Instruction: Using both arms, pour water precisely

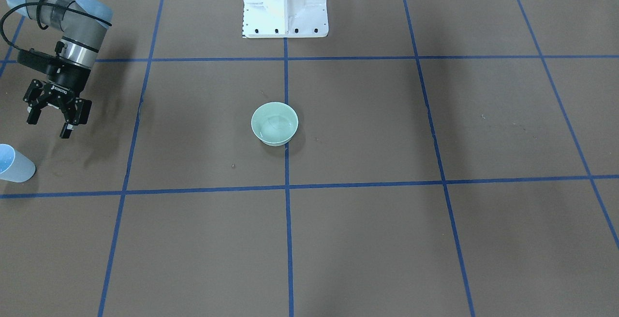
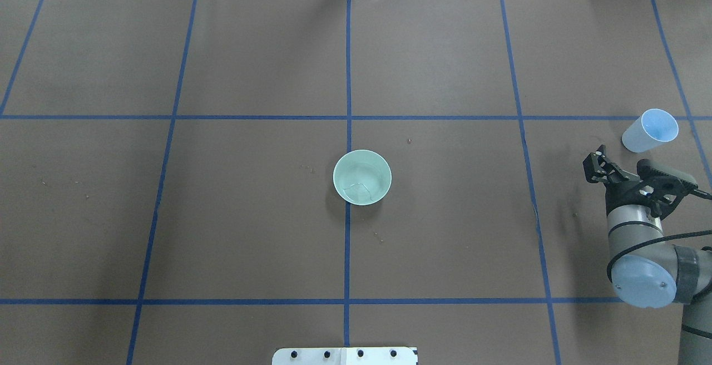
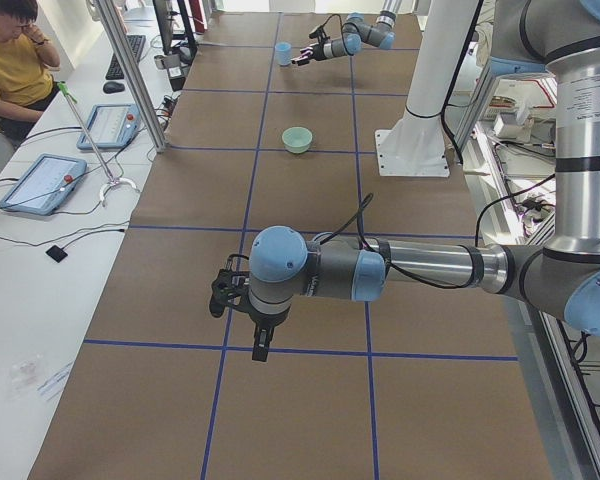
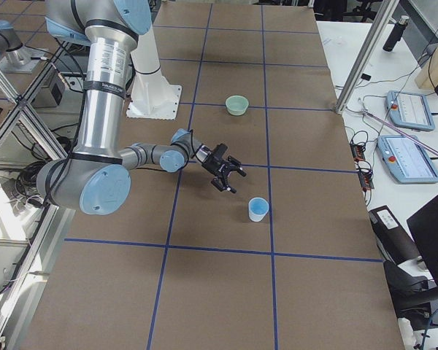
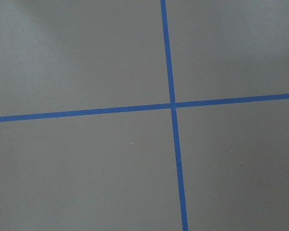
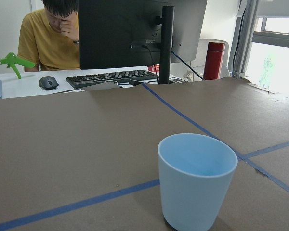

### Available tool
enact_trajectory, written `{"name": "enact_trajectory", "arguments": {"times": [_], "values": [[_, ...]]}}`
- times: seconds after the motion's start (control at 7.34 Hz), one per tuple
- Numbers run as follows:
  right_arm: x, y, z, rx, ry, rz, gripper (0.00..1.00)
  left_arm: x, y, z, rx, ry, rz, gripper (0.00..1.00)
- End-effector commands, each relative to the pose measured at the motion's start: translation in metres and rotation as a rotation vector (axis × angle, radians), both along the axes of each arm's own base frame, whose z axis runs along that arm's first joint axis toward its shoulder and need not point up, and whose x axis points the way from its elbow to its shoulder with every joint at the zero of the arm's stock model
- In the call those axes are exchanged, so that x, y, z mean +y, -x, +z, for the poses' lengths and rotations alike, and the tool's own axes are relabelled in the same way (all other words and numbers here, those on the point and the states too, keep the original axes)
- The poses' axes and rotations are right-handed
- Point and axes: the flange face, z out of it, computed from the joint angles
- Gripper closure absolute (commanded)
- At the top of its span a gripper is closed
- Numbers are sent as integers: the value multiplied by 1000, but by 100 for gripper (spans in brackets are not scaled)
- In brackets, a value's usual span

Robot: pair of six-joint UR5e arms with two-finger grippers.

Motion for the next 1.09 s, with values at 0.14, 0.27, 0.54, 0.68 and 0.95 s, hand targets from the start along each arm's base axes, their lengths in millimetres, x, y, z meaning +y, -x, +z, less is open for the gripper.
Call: {"name": "enact_trajectory", "arguments": {"times": [0.14,0.27,0.54,0.68,0.95], "values": [[-3,27,-63,-71,-23,-71,0,1,1,0,0,0,-2,0],[-7,48,-81,-69,-21,-121,0,1,1,0,0,0,-2,0],[-36,61,-123,-91,1,-198,0,2,0,0,2,2,-2,0],[-59,54,-141,-87,19,-239,0,3,0,1,2,3,-2,0],[-116,1,-154,-25,67,-331,0,0,-1,-12,7,8,-31,0]]}}
